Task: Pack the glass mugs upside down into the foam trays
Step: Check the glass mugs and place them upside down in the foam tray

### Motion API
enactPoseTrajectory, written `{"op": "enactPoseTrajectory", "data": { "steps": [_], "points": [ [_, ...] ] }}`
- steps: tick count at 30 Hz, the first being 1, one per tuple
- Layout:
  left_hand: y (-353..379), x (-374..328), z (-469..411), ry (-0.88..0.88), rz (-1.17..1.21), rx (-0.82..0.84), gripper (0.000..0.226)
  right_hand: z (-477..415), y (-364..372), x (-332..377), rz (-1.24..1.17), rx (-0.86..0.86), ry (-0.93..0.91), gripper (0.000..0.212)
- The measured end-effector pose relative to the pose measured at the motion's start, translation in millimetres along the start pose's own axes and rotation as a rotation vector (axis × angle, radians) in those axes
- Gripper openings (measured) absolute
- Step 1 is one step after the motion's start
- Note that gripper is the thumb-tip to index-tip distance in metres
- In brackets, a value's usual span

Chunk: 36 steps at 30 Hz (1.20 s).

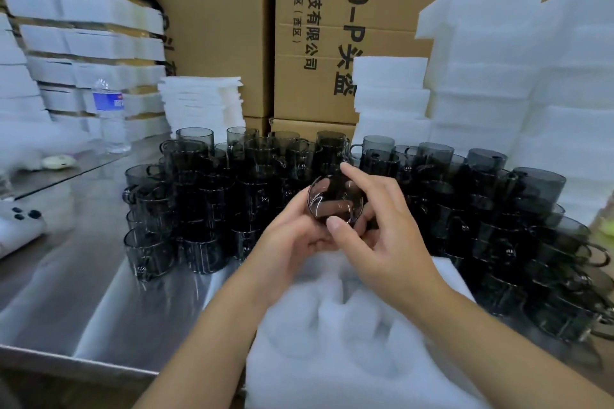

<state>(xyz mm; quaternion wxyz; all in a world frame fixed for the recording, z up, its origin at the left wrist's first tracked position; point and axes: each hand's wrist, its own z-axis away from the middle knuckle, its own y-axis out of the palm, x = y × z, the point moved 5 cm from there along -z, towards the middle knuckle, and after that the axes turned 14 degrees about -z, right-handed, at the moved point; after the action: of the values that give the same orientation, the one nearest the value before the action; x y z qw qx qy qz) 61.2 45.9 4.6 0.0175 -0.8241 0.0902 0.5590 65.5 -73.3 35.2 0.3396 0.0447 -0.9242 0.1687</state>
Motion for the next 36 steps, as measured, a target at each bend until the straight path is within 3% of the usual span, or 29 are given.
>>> {"op": "enactPoseTrajectory", "data": {
  "steps": [5,8,14,20,23,27,33,36],
  "points": [
    [-5,3,-3,0.018,0.147,-0.004,0.047,-1,-2,-4,-0.023,0.012,0.043,0.060],
    [-7,5,-3,0.016,0.135,-0.026,0.039,0,-7,-6,-0.020,0.003,0.040,0.065],
    [-7,6,-3,-0.006,0.059,-0.021,0.047,2,-9,-6,0.005,-0.025,0.031,0.060],
    [-26,2,2,0.068,-0.143,-0.304,0.036,2,-13,-9,-0.071,-0.129,0.088,0.061],
    [-40,-6,14,0.132,-0.253,-0.417,0.028,2,-7,-7,0.005,-0.062,0.085,0.061],
    [-54,-2,27,0.061,-0.334,-0.481,0.027,0,4,-7,0.029,0.074,0.118,0.049],
    [-52,4,32,-0.078,-0.315,-0.354,0.038,0,15,-15,0.035,0.221,0.235,0.060],
    [-52,4,35,-0.105,-0.279,-0.332,0.039,-1,21,-15,0.097,0.319,0.187,0.081]
  ]
}}
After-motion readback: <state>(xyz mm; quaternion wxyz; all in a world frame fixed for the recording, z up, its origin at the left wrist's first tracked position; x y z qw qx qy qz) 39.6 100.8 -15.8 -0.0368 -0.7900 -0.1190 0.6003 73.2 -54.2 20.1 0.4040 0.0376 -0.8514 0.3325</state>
